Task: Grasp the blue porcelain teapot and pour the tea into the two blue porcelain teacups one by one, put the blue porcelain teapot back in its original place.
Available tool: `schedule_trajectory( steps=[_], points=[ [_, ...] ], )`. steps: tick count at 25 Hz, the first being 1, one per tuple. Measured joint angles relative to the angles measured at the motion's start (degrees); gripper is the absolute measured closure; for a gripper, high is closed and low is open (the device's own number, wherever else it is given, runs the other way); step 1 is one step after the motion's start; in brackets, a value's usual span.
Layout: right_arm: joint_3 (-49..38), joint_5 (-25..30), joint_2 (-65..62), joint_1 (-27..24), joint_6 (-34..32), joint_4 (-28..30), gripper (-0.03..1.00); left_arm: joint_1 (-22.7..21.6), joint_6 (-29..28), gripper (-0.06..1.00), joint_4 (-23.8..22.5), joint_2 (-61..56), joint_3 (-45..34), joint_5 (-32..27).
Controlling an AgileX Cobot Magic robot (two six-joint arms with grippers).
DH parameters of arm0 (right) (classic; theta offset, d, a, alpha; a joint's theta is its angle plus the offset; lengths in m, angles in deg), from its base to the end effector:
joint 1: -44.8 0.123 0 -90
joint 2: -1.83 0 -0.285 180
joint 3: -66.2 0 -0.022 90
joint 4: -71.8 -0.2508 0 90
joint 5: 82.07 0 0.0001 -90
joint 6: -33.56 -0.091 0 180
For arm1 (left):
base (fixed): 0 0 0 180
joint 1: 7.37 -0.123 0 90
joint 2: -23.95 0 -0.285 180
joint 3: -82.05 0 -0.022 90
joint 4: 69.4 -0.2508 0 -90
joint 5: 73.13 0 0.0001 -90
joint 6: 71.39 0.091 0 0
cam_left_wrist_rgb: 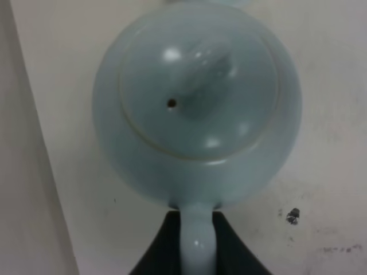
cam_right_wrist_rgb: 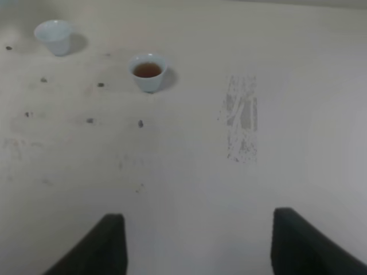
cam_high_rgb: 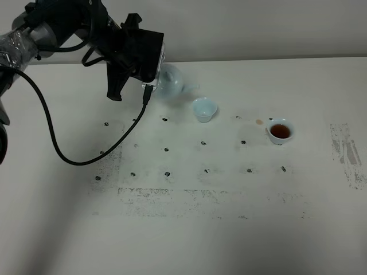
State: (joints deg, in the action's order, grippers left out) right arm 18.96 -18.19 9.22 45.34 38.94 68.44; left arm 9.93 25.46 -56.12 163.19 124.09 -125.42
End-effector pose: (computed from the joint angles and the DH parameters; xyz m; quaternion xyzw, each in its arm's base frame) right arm -0.0111 0.0047 0.2794 -0.0467 0.8578 0.0076 0.5118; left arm 0.4856 -0.1686 0.2229 0.7804 0.5579 0.0851 0.2692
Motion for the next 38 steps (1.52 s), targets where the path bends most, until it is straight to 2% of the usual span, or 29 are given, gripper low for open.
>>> schedule_trajectory(
  steps=[5, 10, 15, 25, 28, 32, 38],
  points=[
    [0.0, 0.0, 0.0, 0.0, 0.0, 0.0, 0.45, 0.38, 1.85, 0.94, -0.11, 0.8, 0.0, 3.19],
    [0.0, 0.0, 0.0, 0.0, 0.0, 0.0, 0.45, 1.75, 6.04, 0.94, -0.31, 1.25, 0.0, 7.14],
    [0.0, 0.0, 0.0, 0.0, 0.0, 0.0, 0.45, 3.01, 8.55, 0.94, -2.18, 2.16, 0.0, 10.37],
    [0.0, 0.0, 0.0, 0.0, 0.0, 0.0, 0.45, 3.92, 12.3, 0.94, -9.03, 2.34, -0.12, 10.83],
    [0.0, 0.0, 0.0, 0.0, 0.0, 0.0, 0.45, 4.49, 14.45, 0.94, -9.62, 2.34, -0.12, 10.94],
    [0.0, 0.0, 0.0, 0.0, 0.0, 0.0, 0.45, 5.26, 14.99, 0.94, -9.86, 2.34, -0.12, 11.48],
    [0.0, 0.0, 0.0, 0.0, 0.0, 0.0, 0.45, 6.78, 15.08, 0.94, -12.69, 2.34, -0.12, 14.22]
  ],
)
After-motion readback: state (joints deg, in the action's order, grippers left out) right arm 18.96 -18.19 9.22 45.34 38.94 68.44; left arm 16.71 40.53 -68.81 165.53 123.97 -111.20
